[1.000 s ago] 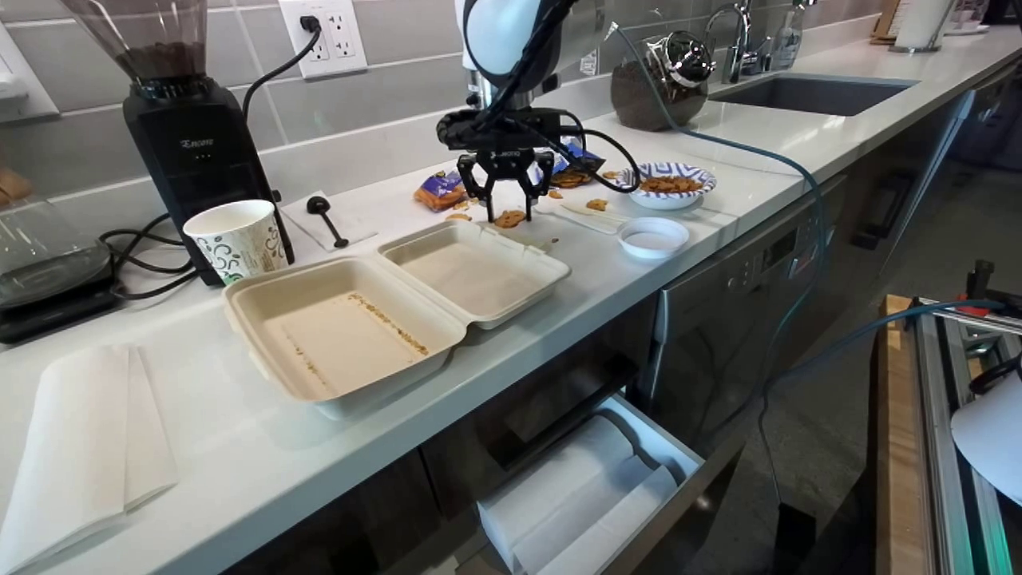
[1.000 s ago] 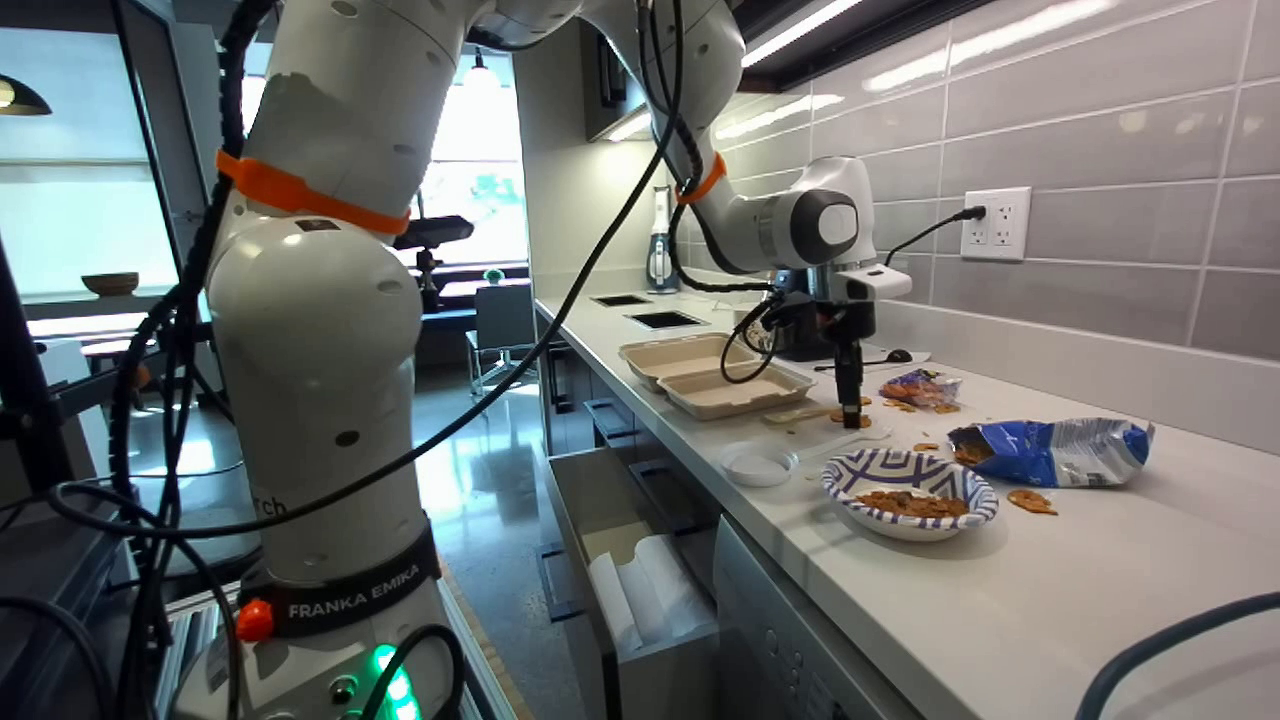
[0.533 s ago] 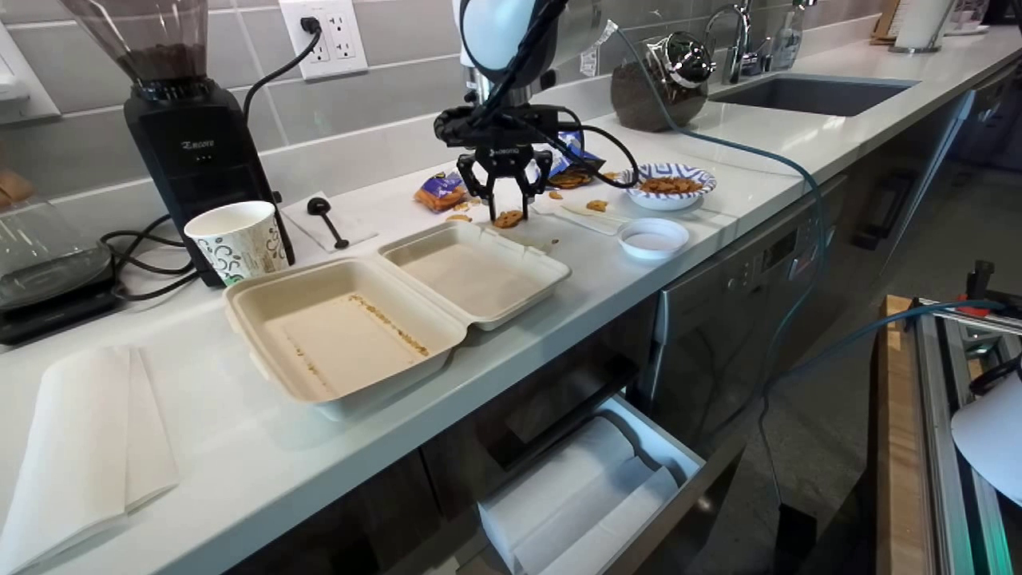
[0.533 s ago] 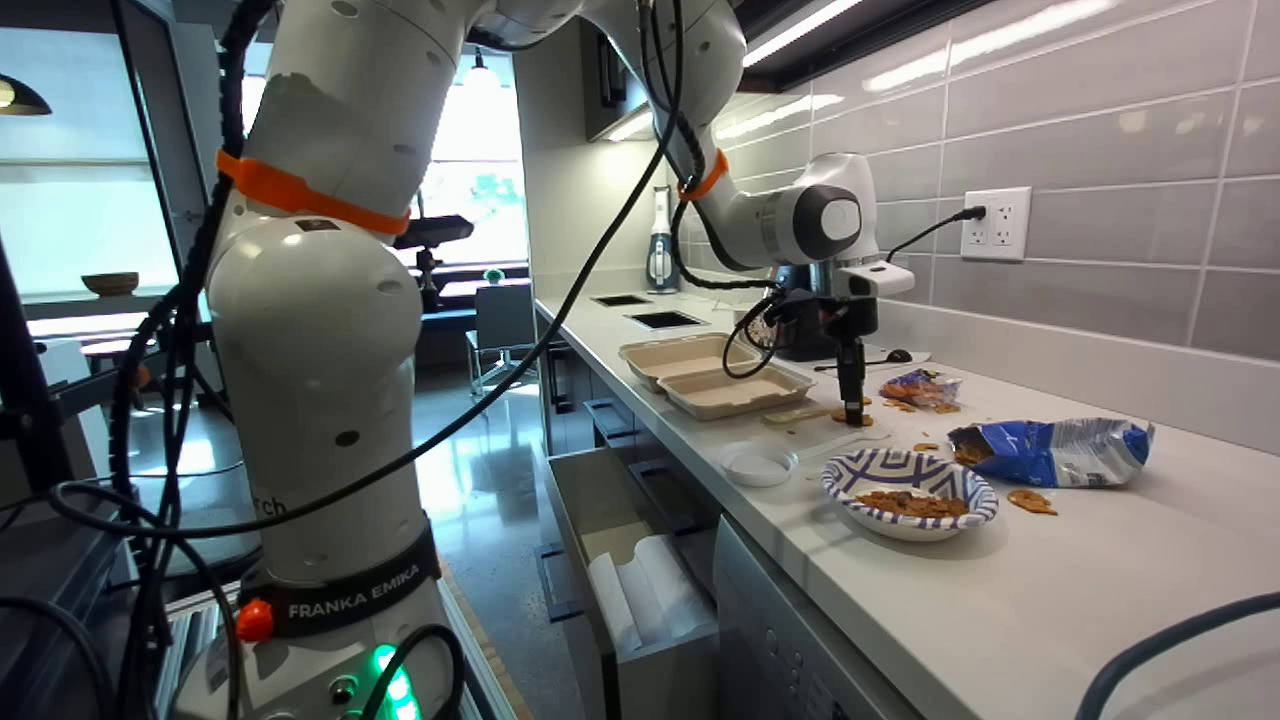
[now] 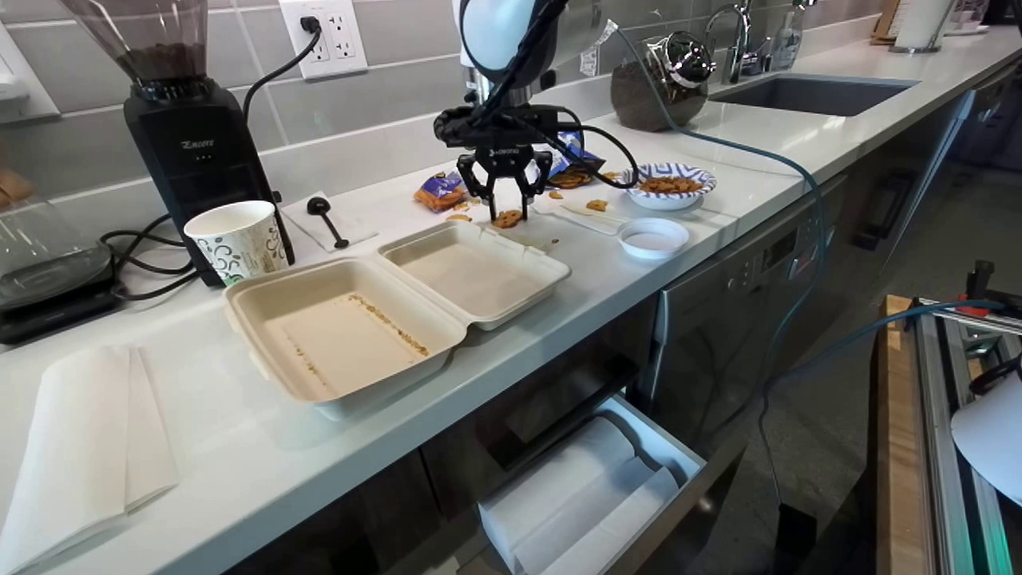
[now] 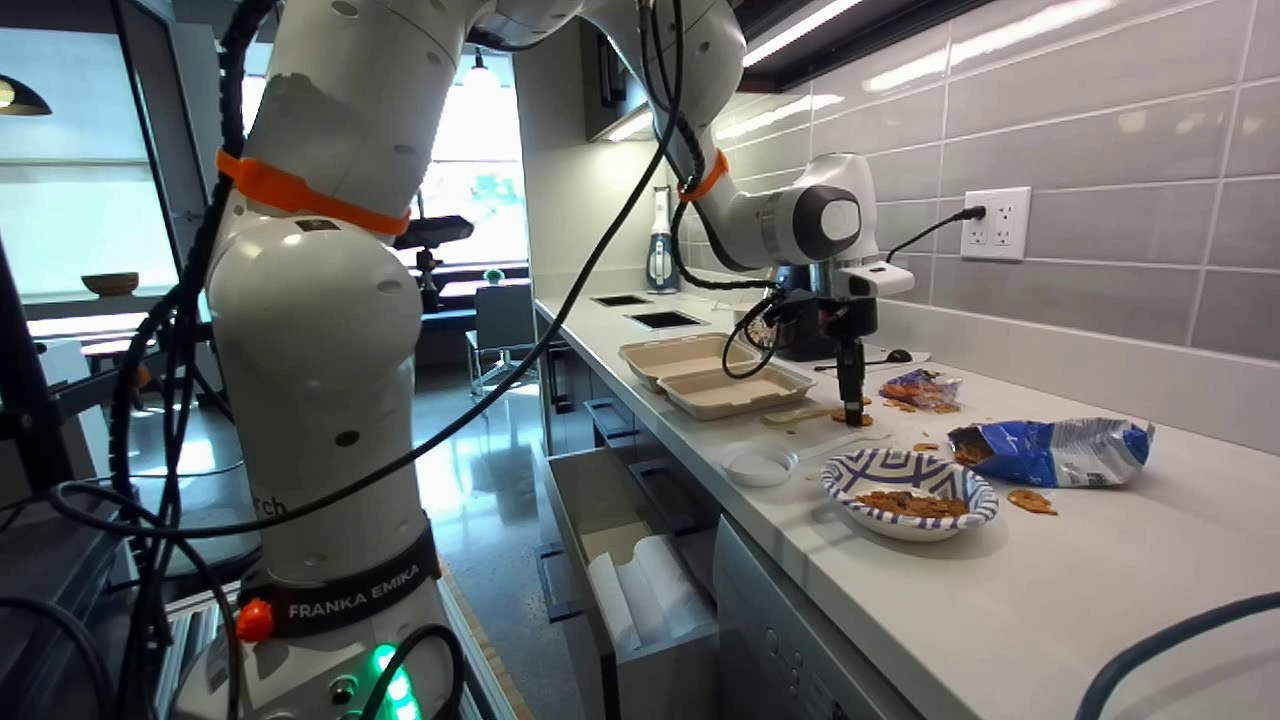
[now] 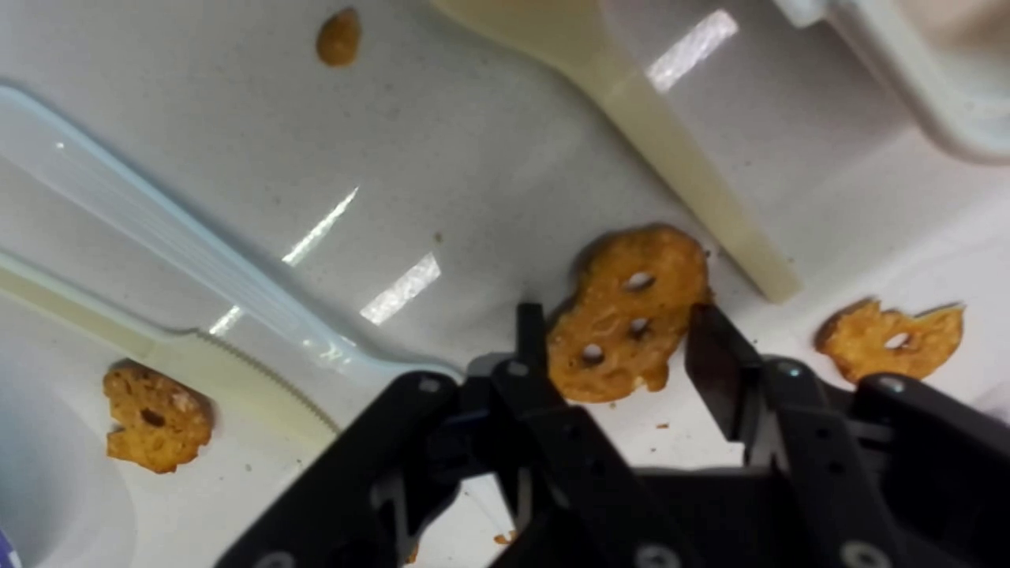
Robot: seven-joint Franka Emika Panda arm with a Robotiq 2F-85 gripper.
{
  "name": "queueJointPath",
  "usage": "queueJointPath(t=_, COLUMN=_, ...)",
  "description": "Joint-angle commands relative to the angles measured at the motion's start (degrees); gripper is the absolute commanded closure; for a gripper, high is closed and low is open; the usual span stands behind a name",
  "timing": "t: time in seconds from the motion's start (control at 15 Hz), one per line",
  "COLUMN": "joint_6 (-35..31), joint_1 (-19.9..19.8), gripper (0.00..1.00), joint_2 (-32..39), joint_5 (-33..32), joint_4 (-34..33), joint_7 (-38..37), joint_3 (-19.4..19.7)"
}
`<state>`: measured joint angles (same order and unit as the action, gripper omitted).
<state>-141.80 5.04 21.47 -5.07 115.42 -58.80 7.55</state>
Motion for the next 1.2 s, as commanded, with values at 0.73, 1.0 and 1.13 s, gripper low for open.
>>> queueJointPath(t=0.73, joint_6=-0.02, joint_1=0.23, gripper=0.53, joint_2=-1.01, joint_5=0.29, joint_4=1.09, joint_7=-1.24, joint_3=0.05)
queueJointPath(t=1.0, joint_6=-0.2, joint_1=0.24, gripper=0.54, joint_2=-1.47, joint_5=0.2, joint_4=1.39, joint_7=-1.25, joint_3=0.06)
queueJointPath(t=1.13, joint_6=-0.34, joint_1=0.17, gripper=0.5, joint_2=-1.57, joint_5=0.25, joint_4=1.38, joint_7=-1.23, joint_3=0.05)
